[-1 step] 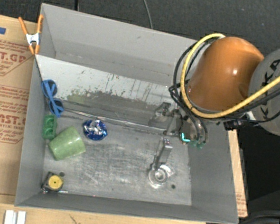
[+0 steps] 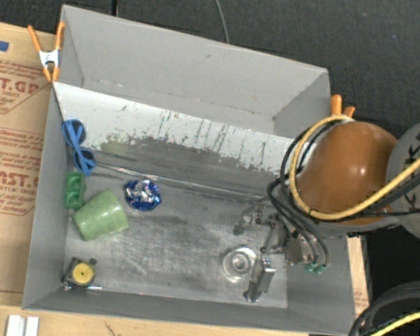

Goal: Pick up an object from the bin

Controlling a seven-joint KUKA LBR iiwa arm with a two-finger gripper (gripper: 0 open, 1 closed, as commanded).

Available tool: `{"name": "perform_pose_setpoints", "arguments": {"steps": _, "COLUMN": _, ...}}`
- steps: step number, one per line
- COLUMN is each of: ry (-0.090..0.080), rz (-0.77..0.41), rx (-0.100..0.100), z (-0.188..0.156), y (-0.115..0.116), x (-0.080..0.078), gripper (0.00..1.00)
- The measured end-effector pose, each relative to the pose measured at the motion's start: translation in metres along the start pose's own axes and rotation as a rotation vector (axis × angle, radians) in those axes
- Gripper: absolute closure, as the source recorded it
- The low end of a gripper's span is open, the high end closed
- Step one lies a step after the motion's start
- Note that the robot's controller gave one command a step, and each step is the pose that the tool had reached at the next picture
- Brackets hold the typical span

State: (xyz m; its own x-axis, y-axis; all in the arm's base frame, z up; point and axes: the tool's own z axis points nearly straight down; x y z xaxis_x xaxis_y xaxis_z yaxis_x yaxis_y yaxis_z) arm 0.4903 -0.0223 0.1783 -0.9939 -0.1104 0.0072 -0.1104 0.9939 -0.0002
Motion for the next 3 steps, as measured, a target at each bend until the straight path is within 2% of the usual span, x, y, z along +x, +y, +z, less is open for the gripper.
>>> {"name": "perform_pose_setpoints", "arguments": {"steps": 1, "ry": -0.016, "rz": 0.095, "rx": -0.001, "z": 0.098, "y": -0.004, "x": 0.008, "gripper": 0.00}}
{"name": "perform_pose_setpoints", "arguments": {"steps": 2, "ry": -0.014, "rz": 0.025, "rx": 0.001, "z": 0.107, "y": -0.079, "x": -0.031, "gripper": 0.00}}
{"name": "perform_pose_setpoints", "arguments": {"steps": 3, "ry": -0.025, "rz": -0.003, "rx": 0.003, "z": 0.105, "y": -0.064, "x": 0.004, "gripper": 0.00}}
